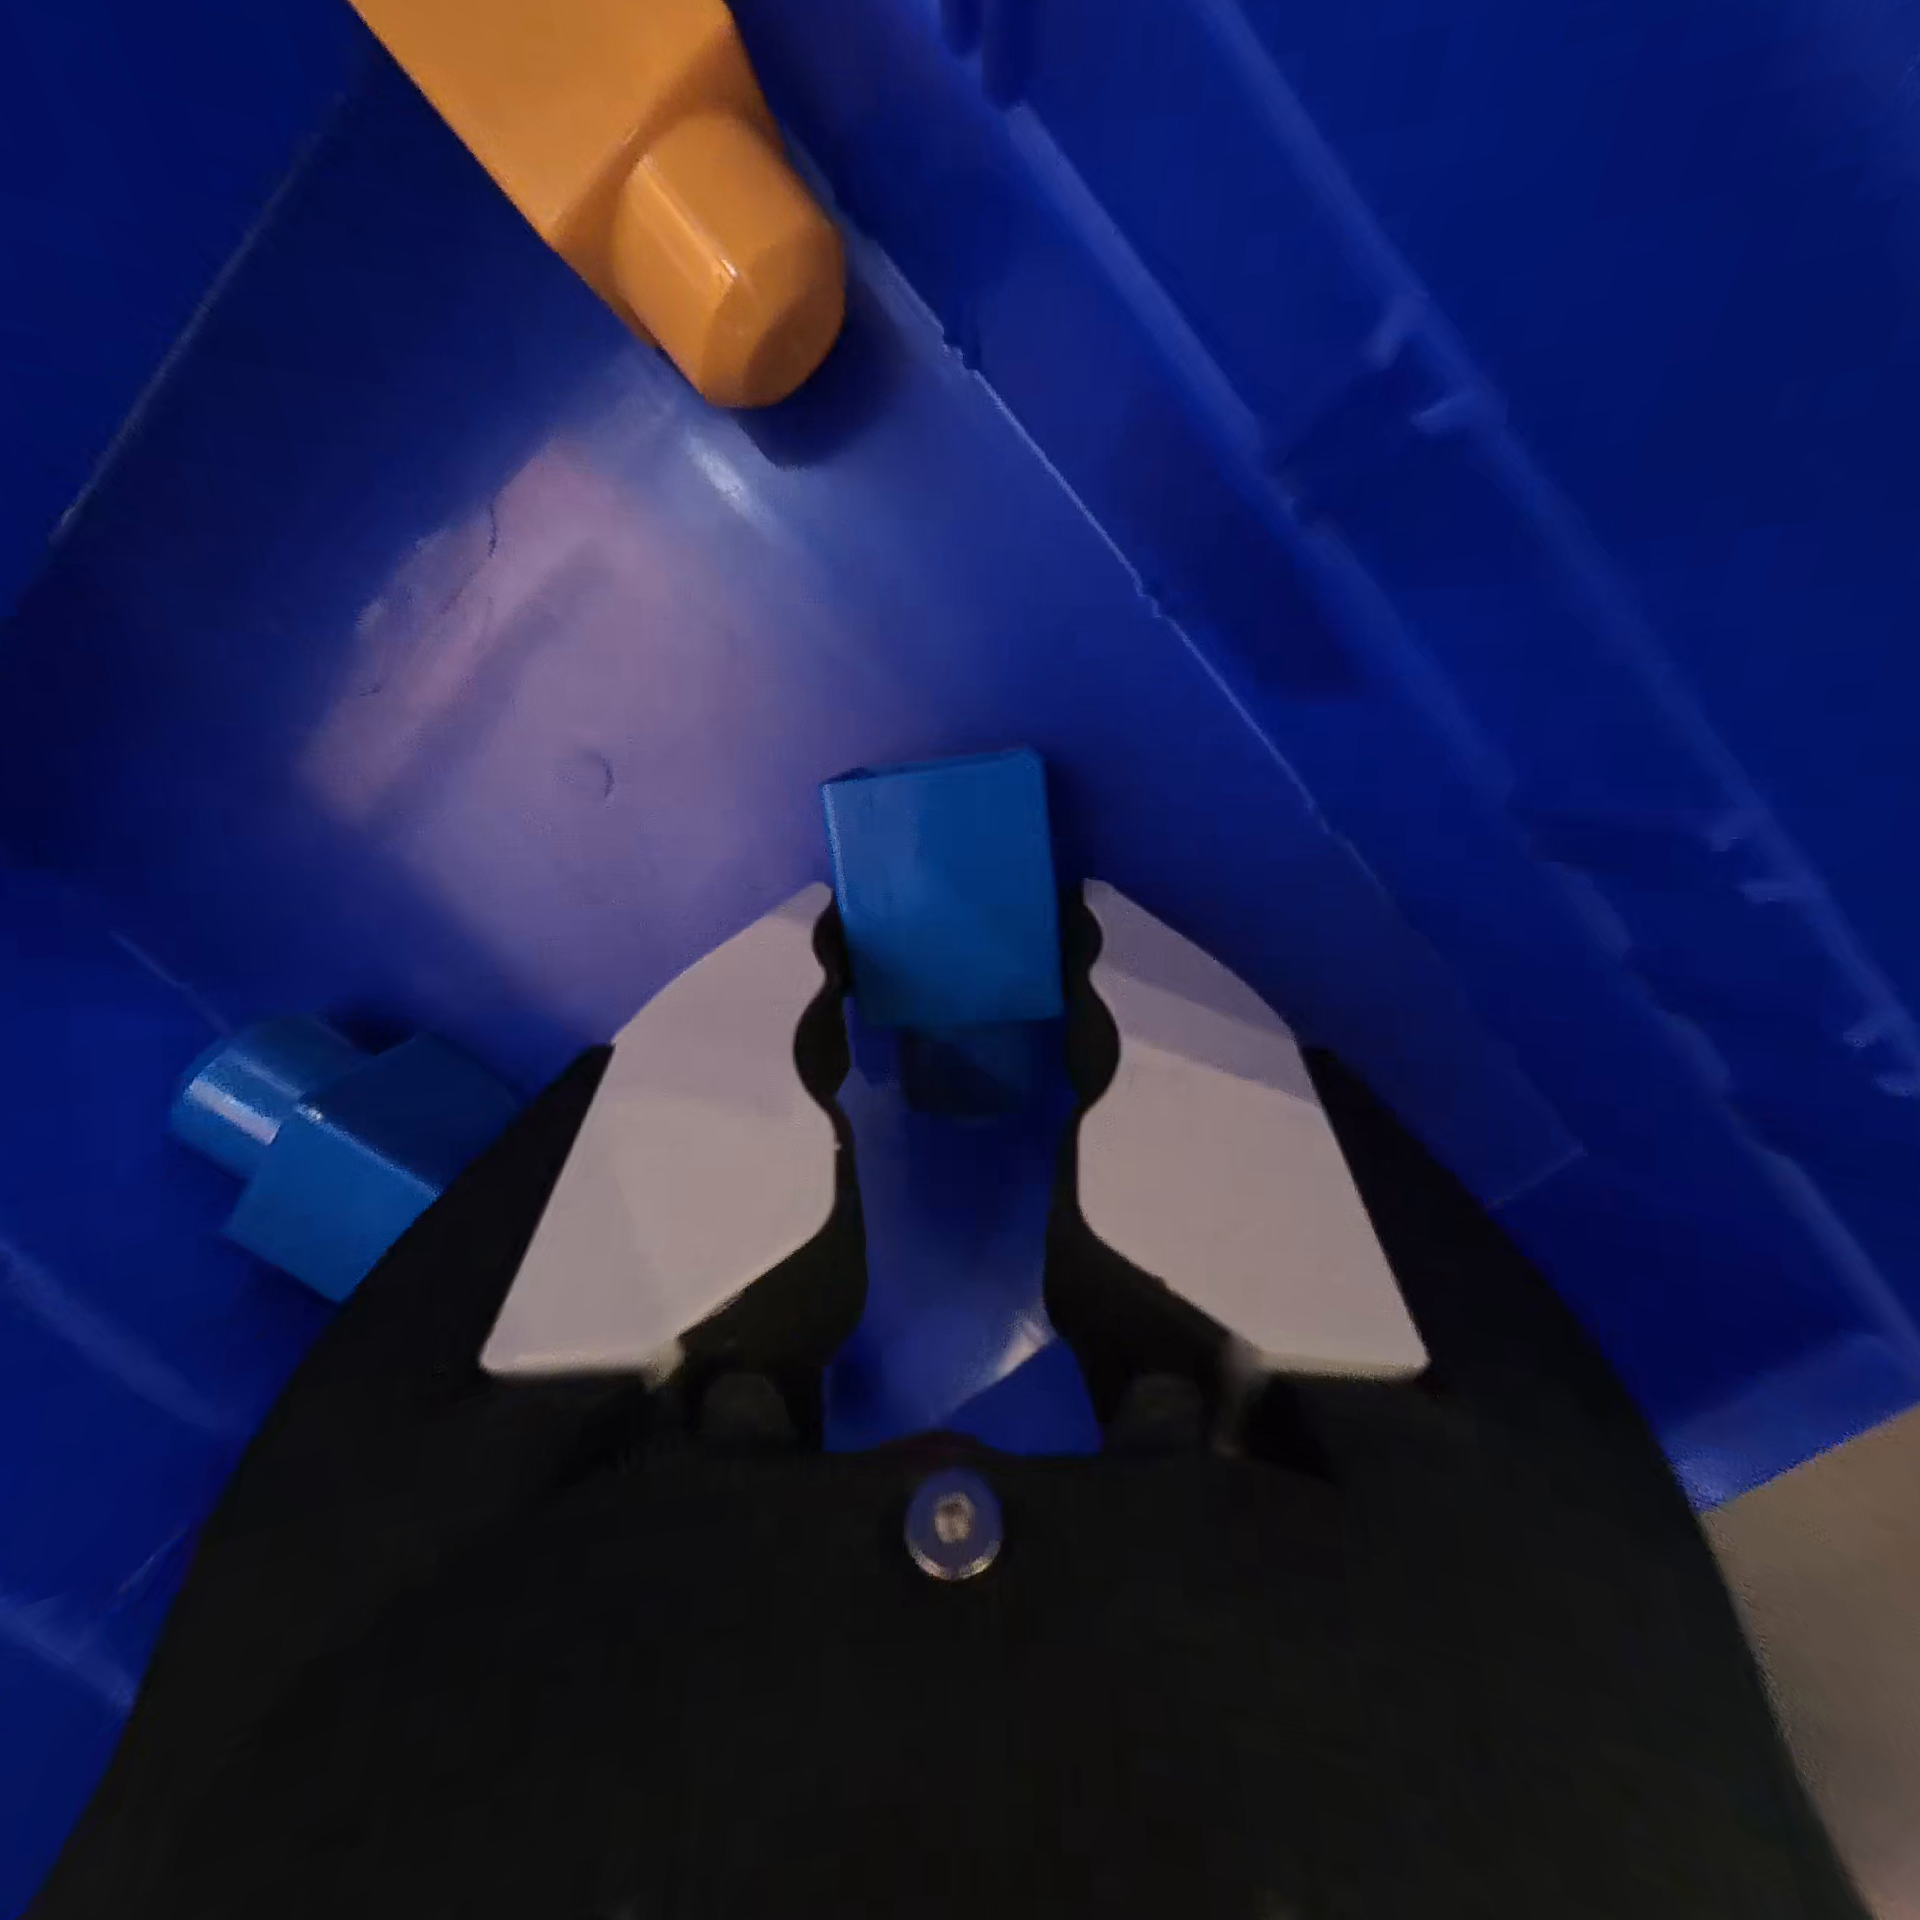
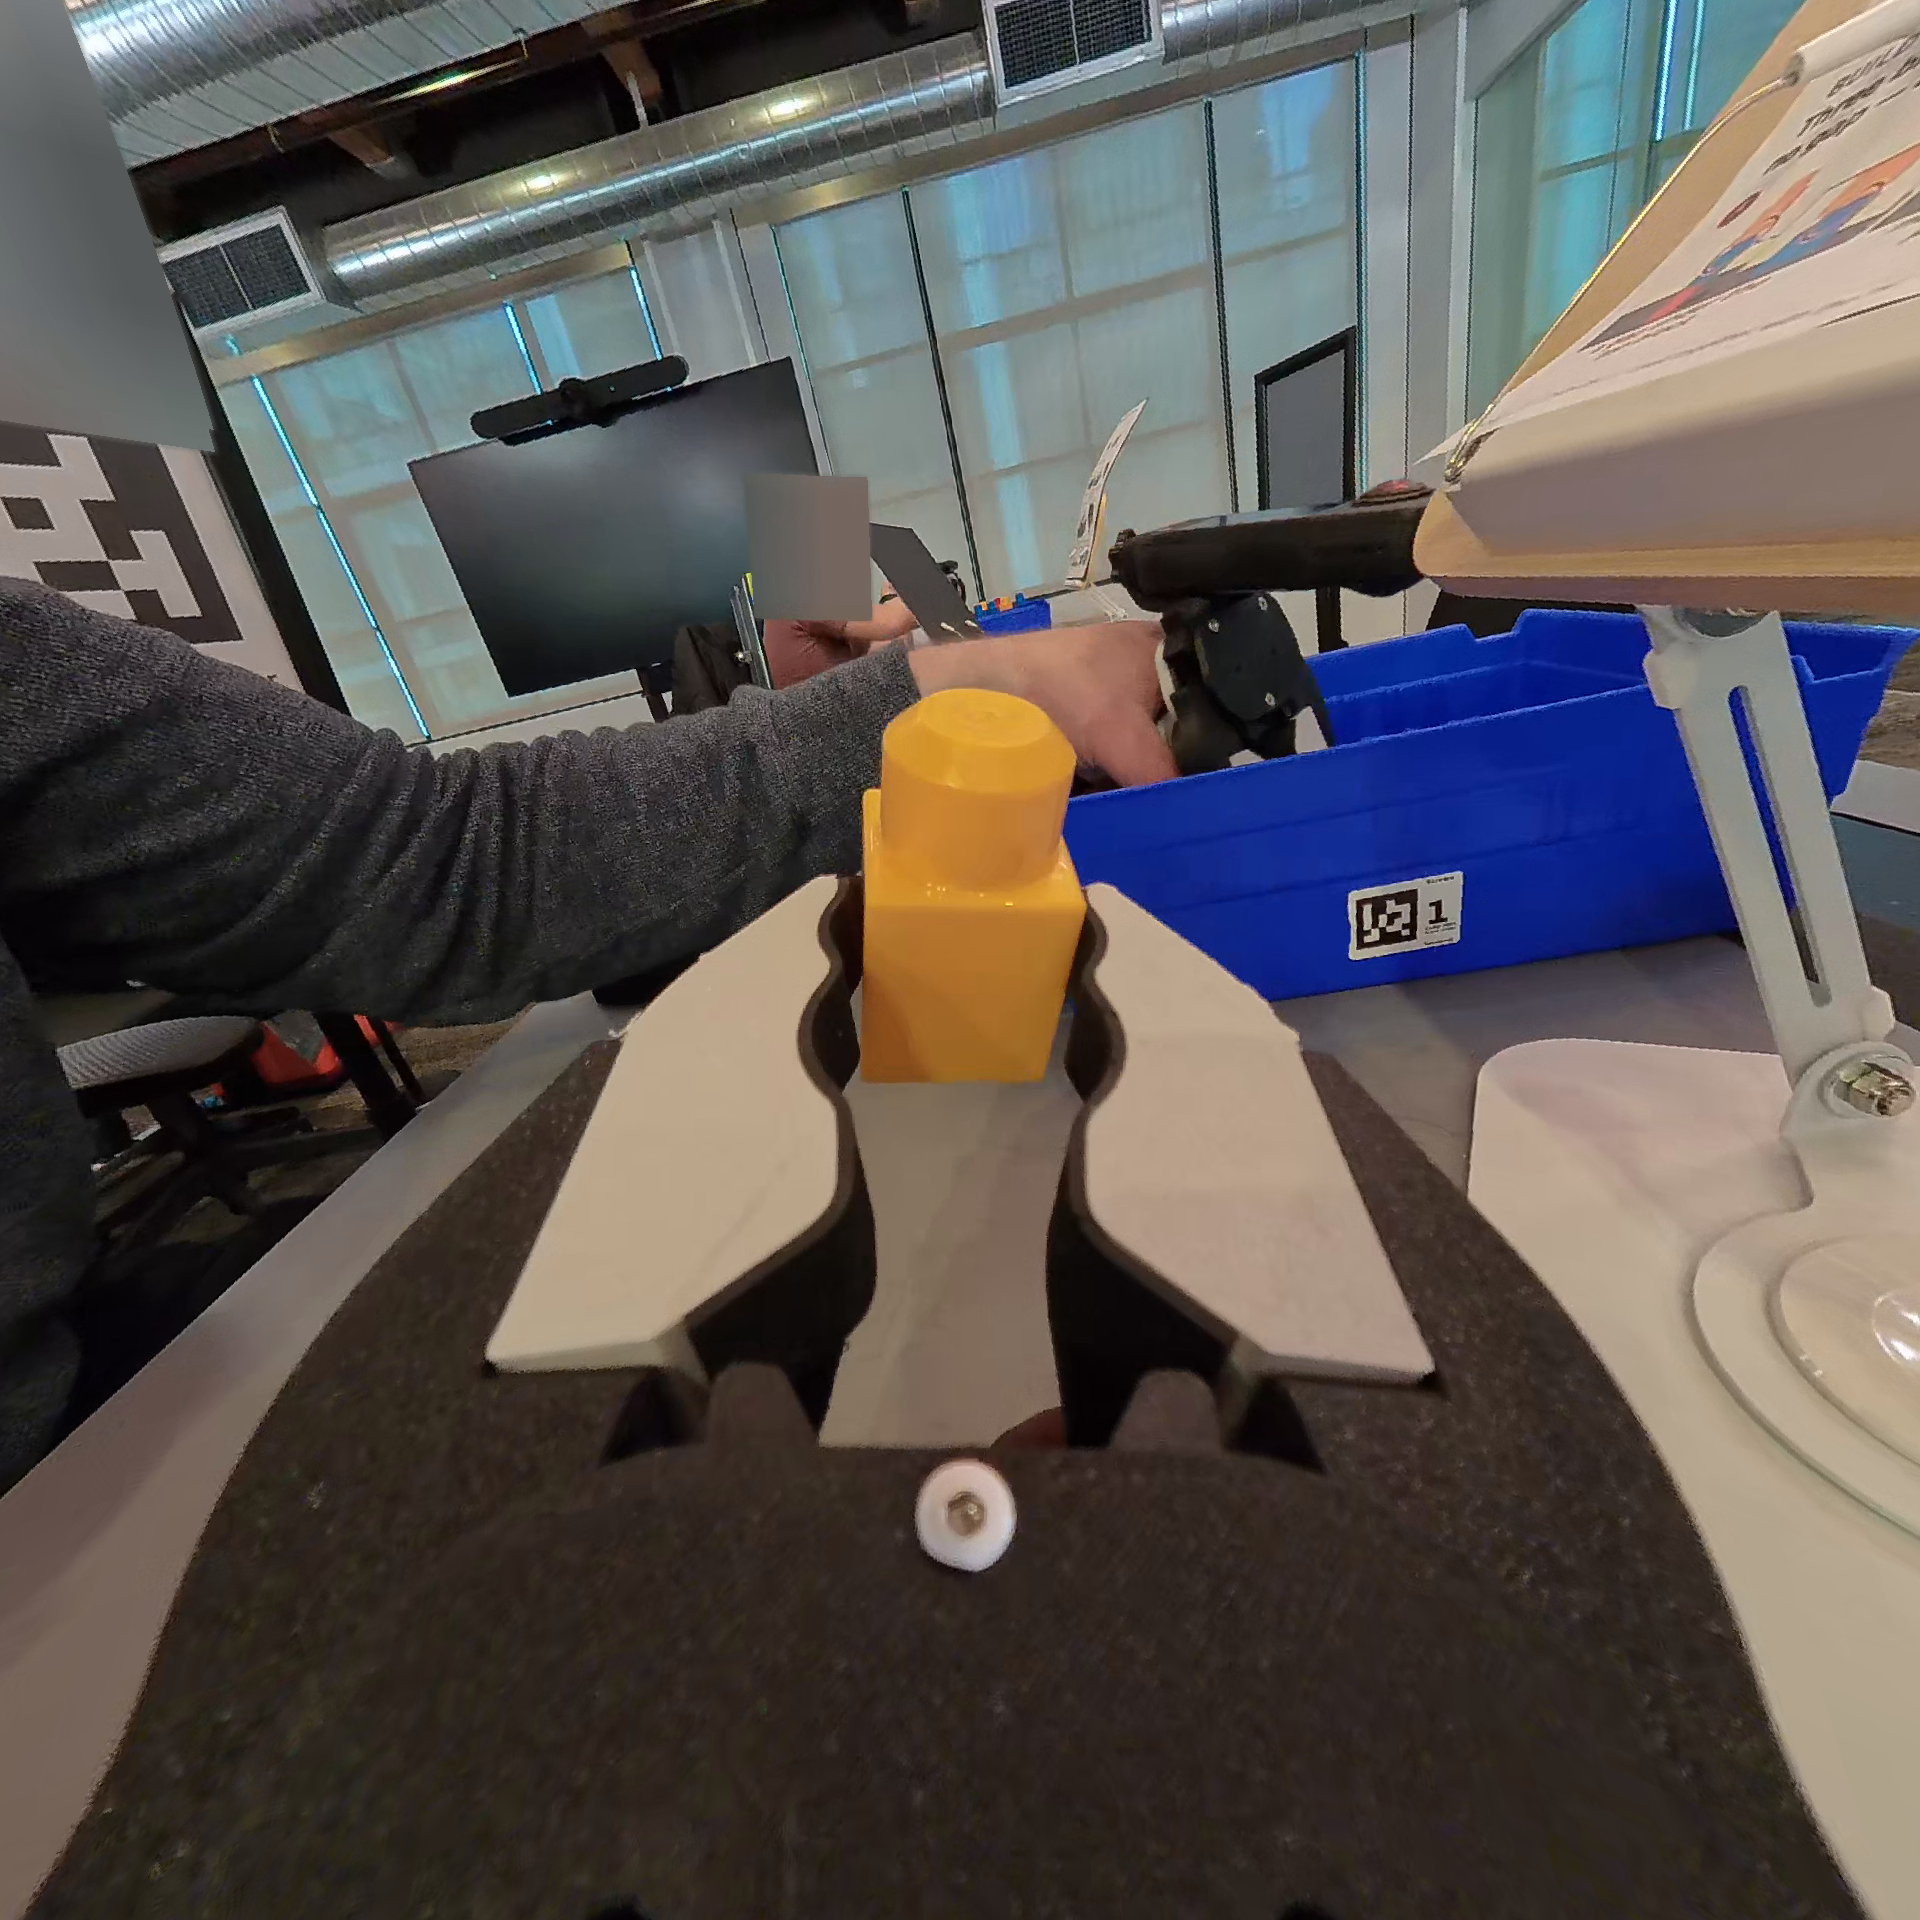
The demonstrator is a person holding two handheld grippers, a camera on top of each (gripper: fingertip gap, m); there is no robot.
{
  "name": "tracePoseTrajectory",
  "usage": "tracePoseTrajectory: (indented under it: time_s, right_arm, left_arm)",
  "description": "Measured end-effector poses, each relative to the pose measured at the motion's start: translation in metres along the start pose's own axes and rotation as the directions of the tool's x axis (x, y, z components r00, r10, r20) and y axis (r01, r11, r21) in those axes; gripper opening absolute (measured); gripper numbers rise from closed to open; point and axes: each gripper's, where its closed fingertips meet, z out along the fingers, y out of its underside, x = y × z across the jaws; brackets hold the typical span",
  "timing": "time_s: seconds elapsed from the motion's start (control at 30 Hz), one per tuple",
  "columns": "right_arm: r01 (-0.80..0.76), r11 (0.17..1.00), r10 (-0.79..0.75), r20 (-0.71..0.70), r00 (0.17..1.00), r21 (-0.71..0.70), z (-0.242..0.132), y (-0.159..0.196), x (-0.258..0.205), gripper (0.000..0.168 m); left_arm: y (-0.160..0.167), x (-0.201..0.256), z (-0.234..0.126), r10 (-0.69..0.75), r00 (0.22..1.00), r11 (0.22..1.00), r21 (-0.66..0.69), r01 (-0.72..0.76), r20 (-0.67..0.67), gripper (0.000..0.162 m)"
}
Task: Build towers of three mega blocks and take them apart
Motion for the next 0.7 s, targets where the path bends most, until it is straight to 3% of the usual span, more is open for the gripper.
tracePoseTrajectory:
  time_s: [0.27, 0.5, 0.6, 0.63, 0.7]
  right_arm:
    - [0.015, 1.000, -0.015, -0.006, 1.000, -0.018, 0.002, 0.002, -0.001, 0.037]
    - [0.031, 0.999, -0.031, -0.003, 1.000, -0.030, 0.003, 0.004, -0.003, 0.037]
    - [0.032, 0.999, -0.032, -0.002, 0.999, -0.031, 0.003, 0.004, -0.003, 0.037]
    - [0.031, 0.999, -0.031, -0.002, 1.000, -0.030, 0.003, 0.004, -0.003, 0.037]
    - [0.027, 0.999, -0.027, -0.001, 1.000, -0.027, 0.003, 0.003, -0.003, 0.037]
  left_arm:
    - [-0.007, 0.000, -0.035, 0.068, 0.993, 0.991, 0.105, -0.078, 0.099, 0.037]
    - [0.026, 0.021, -0.022, 0.347, 0.938, 0.935, -0.075, -0.347, -0.015, 0.037]
    - [0.028, 0.020, -0.016, 0.358, 0.932, 0.930, -0.060, -0.361, -0.057, 0.038]
    - [0.028, 0.016, -0.017, 0.351, 0.935, 0.934, -0.058, -0.353, -0.039, 0.039]
    - [0.027, 0.010, -0.022, 0.282, 0.959, 0.958, -0.048, -0.283, -0.026, 0.062]
